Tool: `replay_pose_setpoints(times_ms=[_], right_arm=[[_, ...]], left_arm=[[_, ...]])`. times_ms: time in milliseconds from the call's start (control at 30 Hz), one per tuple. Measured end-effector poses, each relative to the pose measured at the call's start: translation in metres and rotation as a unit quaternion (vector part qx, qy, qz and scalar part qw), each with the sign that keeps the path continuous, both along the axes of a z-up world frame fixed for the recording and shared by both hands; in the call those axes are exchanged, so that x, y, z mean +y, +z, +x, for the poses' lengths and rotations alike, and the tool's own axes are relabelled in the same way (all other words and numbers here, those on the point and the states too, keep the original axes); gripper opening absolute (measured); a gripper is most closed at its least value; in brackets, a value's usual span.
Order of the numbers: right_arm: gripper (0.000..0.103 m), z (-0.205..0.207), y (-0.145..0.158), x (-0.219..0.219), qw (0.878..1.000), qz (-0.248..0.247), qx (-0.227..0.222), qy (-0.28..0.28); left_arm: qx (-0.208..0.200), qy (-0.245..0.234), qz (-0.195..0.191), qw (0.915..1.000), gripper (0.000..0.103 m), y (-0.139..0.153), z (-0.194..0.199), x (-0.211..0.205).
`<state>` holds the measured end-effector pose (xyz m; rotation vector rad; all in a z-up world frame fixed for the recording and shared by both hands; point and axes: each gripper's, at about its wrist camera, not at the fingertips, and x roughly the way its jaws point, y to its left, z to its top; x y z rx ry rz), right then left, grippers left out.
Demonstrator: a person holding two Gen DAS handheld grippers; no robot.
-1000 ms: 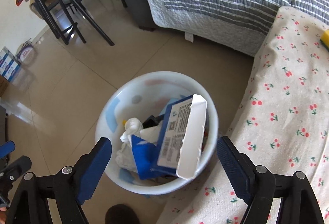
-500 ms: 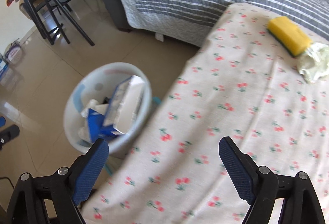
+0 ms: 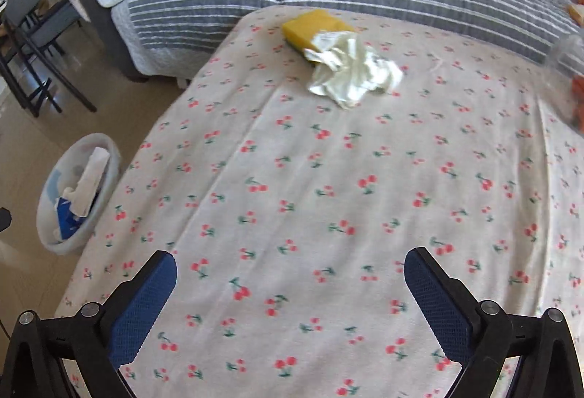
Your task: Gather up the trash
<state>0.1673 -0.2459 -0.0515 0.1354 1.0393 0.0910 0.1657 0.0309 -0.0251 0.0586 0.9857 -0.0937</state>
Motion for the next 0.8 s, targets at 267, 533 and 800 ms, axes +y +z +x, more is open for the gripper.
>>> replay_pose_setpoints(times_ms=[267, 533, 800], right_arm=[[0.102, -0.008, 0.012, -0.083, 0.998, 0.019, 0.004, -0.062], [0.102, -0.014, 0.017, -0.131, 0.996, -0.036, -0.012, -0.081], [0.102, -0.018, 0.015, -0.167, 0.995, -0.023, -0.009, -0.092]], left_arm=[[-0.002, -0.090, -0.009, 0.9959, 0.096, -0.005, 0.034, -0.118], [0.000, -0.114, -0.018, 0.9933, 0.090, -0.034, 0.087, -0.200], [-0.015, -0.100, -0.020, 0.9947, 0.077, -0.050, 0.144, -0.272]])
